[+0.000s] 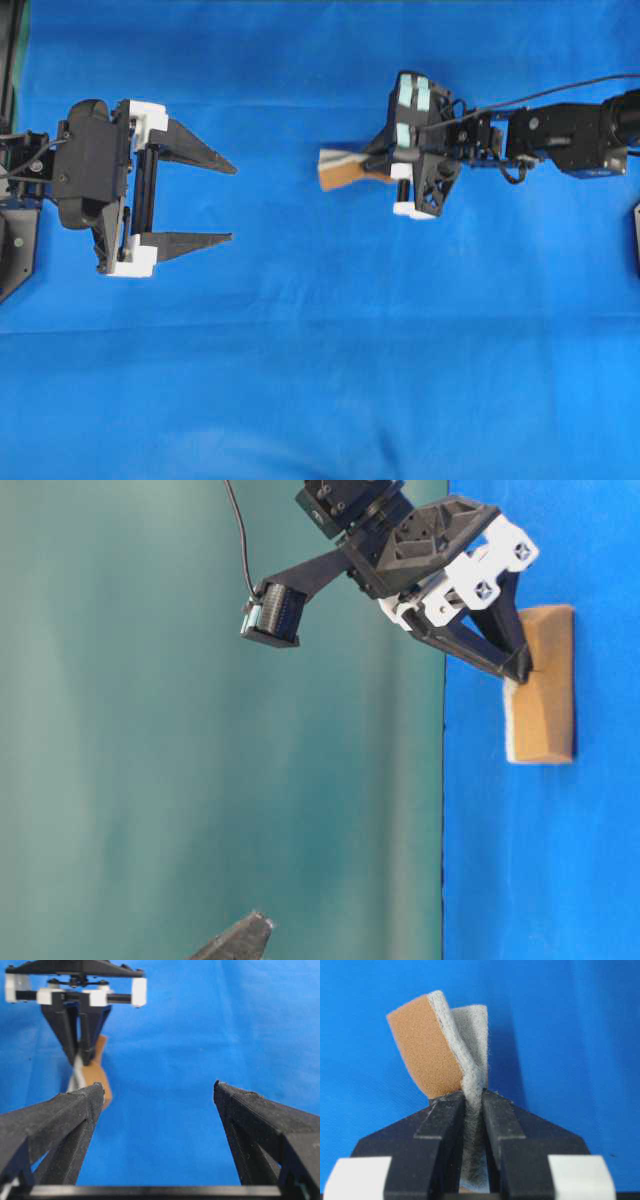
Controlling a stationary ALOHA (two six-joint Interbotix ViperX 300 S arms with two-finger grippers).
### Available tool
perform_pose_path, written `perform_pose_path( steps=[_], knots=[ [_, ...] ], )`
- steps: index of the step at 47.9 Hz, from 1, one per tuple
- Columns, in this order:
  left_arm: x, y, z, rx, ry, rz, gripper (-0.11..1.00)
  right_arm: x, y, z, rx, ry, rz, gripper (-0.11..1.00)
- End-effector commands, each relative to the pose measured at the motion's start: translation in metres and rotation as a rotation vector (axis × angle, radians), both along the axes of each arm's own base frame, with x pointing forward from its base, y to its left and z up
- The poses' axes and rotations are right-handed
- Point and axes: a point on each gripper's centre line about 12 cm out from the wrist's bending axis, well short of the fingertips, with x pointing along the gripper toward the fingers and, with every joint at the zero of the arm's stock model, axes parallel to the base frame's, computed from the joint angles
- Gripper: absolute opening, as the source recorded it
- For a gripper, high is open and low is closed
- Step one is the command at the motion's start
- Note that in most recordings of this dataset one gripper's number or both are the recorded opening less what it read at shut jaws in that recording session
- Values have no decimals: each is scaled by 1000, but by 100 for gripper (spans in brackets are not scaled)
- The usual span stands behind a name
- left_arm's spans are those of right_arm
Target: Hand over the sponge with the left arm and wipe it with the right arm.
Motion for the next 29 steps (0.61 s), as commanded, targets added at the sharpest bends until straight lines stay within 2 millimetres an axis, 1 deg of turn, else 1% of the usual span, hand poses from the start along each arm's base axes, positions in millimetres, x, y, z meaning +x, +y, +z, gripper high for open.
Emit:
perform_pose_path(
  steps=[1,9,14,19,20,29],
  knots=[
    [1,0,6,-1,-23,-1,90,3,-9,13,-17,-40,-14,16],
    [1,0,6,0,-23,-1,90,2,-8,12,-10,-36,-18,16],
    [1,0,5,2,-20,-2,90,5,5,10,3,-31,4,16],
    [1,0,6,-3,-21,0,90,8,30,8,26,-27,49,16],
    [1,0,6,-1,-23,-1,90,9,38,7,35,-27,63,16],
    [1,-1,5,-1,-20,-2,90,13,94,5,103,-26,145,17]
  ],
)
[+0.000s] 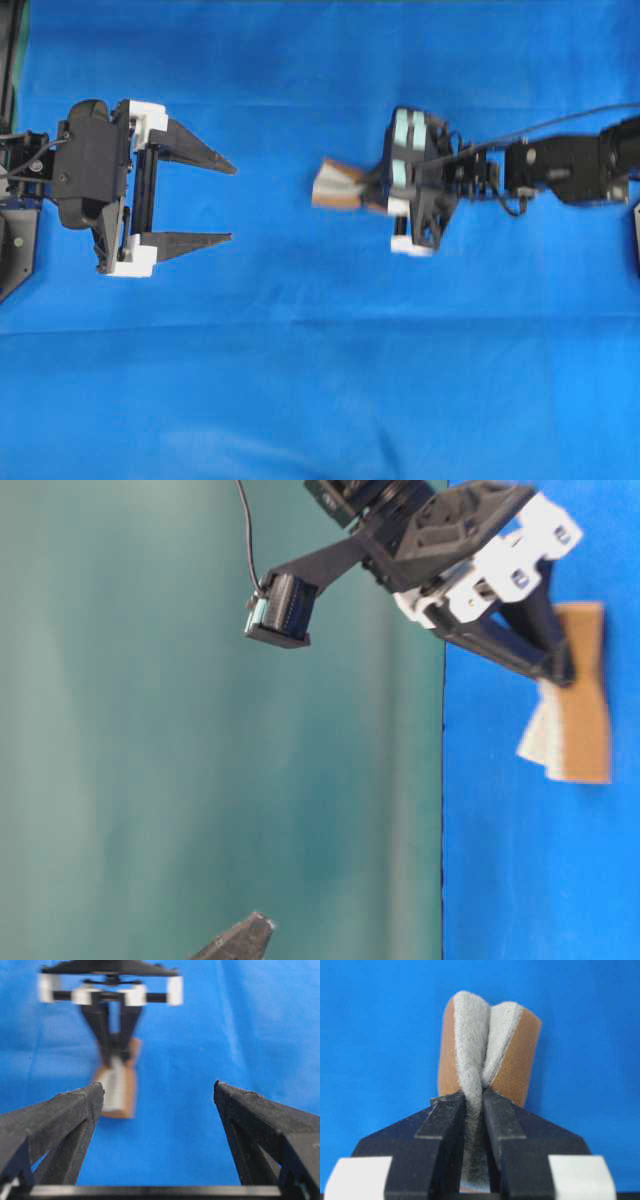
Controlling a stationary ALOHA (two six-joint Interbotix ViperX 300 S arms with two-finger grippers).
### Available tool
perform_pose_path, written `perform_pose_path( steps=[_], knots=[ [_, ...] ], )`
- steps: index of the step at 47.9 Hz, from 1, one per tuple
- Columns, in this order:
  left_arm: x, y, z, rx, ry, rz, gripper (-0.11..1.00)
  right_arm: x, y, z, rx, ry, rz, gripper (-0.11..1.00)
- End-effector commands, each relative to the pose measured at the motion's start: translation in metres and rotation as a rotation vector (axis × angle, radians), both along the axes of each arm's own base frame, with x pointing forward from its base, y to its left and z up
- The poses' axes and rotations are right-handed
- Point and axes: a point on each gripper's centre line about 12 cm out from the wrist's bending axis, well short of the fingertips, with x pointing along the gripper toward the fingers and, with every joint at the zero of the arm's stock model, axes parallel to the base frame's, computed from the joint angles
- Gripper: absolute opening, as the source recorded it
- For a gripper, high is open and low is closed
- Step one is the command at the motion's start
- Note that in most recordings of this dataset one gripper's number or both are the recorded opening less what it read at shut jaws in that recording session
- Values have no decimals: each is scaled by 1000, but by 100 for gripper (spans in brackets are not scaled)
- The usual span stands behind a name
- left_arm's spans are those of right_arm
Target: Hand over the sponge with the left arm and wipe it with the right arm.
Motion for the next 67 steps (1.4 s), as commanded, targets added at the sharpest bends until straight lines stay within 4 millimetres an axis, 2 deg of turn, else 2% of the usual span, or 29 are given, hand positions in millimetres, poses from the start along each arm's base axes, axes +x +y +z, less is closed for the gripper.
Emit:
perform_pose_path(
  steps=[1,6,11,22,31,43,48,52,67],
  knots=[
    [1,0,5,-1,-20,-1,90,5,33,9,26,-29,61,16],
    [1,0,6,2,-23,-2,90,7,64,11,55,-36,116,16],
    [1,0,6,0,-23,-1,90,6,81,12,72,-36,145,16],
    [1,0,5,0,-21,-1,90,5,82,11,81,-25,141,17],
    [1,0,5,-1,-21,-1,90,7,60,11,60,-27,102,16],
    [2,0,6,0,-25,-1,90,5,-6,12,-8,-28,-6,16],
    [1,0,6,-1,-26,-1,90,2,-28,13,-30,-28,-45,16],
    [1,0,5,-1,-21,-1,90,2,-35,13,-42,-29,-53,16],
    [1,0,6,0,-23,-1,90,3,-34,14,-47,-32,-46,16]
  ],
)
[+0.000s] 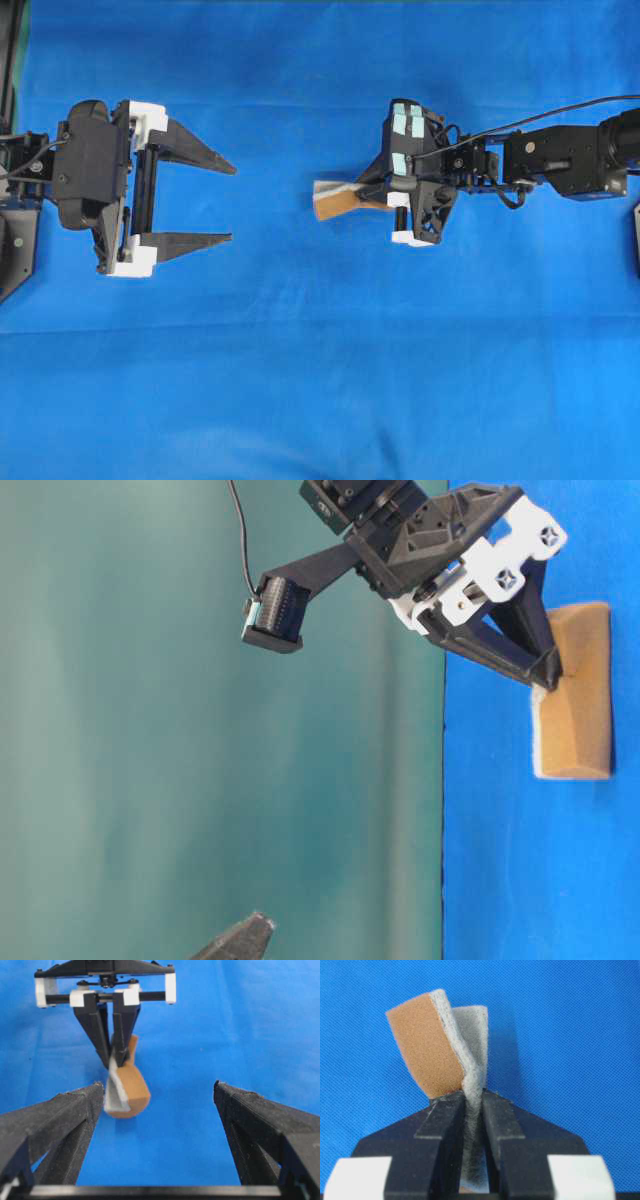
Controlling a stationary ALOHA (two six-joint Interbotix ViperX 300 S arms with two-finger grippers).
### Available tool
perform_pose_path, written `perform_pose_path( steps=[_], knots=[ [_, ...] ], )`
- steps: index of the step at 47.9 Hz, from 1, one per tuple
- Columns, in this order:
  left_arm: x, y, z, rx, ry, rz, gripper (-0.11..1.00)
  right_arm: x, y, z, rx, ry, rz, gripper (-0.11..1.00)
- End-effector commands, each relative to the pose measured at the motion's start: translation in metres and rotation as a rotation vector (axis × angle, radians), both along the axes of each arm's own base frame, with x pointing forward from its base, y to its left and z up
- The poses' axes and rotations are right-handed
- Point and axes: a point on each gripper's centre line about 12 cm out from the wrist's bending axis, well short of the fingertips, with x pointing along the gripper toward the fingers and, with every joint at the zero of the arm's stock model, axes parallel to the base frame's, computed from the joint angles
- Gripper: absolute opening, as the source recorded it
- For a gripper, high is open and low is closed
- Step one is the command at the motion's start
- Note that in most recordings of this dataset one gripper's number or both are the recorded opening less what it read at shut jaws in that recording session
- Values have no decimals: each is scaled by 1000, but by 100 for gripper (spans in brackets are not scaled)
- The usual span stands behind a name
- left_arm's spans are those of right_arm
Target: Hand over the sponge with the left arm and wipe it with the right arm.
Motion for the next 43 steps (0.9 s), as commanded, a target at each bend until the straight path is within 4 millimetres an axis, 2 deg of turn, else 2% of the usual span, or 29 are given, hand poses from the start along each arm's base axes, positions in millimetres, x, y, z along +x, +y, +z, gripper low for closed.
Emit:
perform_pose_path(
  steps=[1,15,33,35,40,43],
  knots=[
    [2,0,6,-1,-25,-1,90,4,-4,11,-9,-33,-7,16],
    [2,0,6,0,-25,-1,90,5,8,10,7,-29,11,16],
    [1,0,7,2,-26,-2,90,5,9,10,30,-34,-6,16],
    [2,0,6,2,-23,-2,89,5,10,11,29,-35,-4,23],
    [1,0,7,2,-28,-2,90,7,15,11,27,-36,12,55],
    [1,0,7,3,-28,-2,90,8,16,12,29,-41,13,68]
  ],
)
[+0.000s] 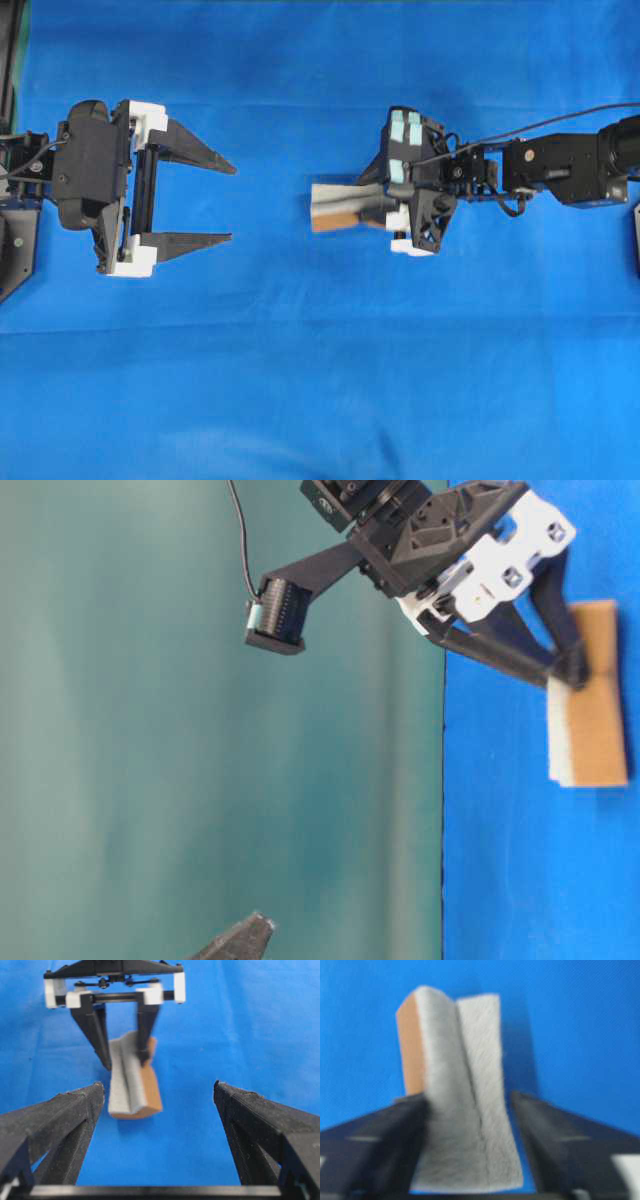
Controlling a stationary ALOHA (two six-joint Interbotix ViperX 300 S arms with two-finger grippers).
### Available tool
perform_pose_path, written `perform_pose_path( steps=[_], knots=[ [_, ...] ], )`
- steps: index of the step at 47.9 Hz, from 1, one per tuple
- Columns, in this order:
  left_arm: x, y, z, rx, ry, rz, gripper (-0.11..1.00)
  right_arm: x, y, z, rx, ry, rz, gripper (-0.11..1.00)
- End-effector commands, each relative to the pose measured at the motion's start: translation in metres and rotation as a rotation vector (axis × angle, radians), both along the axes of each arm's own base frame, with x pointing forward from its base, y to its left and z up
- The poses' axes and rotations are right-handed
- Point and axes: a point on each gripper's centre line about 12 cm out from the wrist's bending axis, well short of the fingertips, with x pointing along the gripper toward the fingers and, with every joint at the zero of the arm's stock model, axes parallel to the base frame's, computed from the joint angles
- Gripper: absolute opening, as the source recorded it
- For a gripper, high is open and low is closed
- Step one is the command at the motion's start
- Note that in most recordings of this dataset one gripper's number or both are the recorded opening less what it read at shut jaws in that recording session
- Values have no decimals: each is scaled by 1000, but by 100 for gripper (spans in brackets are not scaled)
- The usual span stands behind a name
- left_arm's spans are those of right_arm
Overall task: Hand over the sponge with the left arm and wipe it with the right arm.
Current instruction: 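Lower the sponge to the table and open the right gripper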
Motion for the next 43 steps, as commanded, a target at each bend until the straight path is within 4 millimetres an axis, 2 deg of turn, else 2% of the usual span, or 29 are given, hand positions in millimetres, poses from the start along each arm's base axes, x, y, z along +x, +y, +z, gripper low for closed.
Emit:
perform_pose_path(
  steps=[1,3,14,24,43],
  knots=[
    [1,0,7,0,-28,-1,90,6,0,13,-6,-41,2,71],
    [1,0,7,3,-28,-2,90,7,0,14,-5,-43,2,74],
    [1,0,7,5,-28,-3,90,8,5,25,-7,-64,13,74],
    [2,0,8,5,-29,-3,90,3,13,50,-16,-79,30,74],
    [1,0,6,4,-23,-3,90,-20,14,106,-42,-138,26,74]
  ],
)
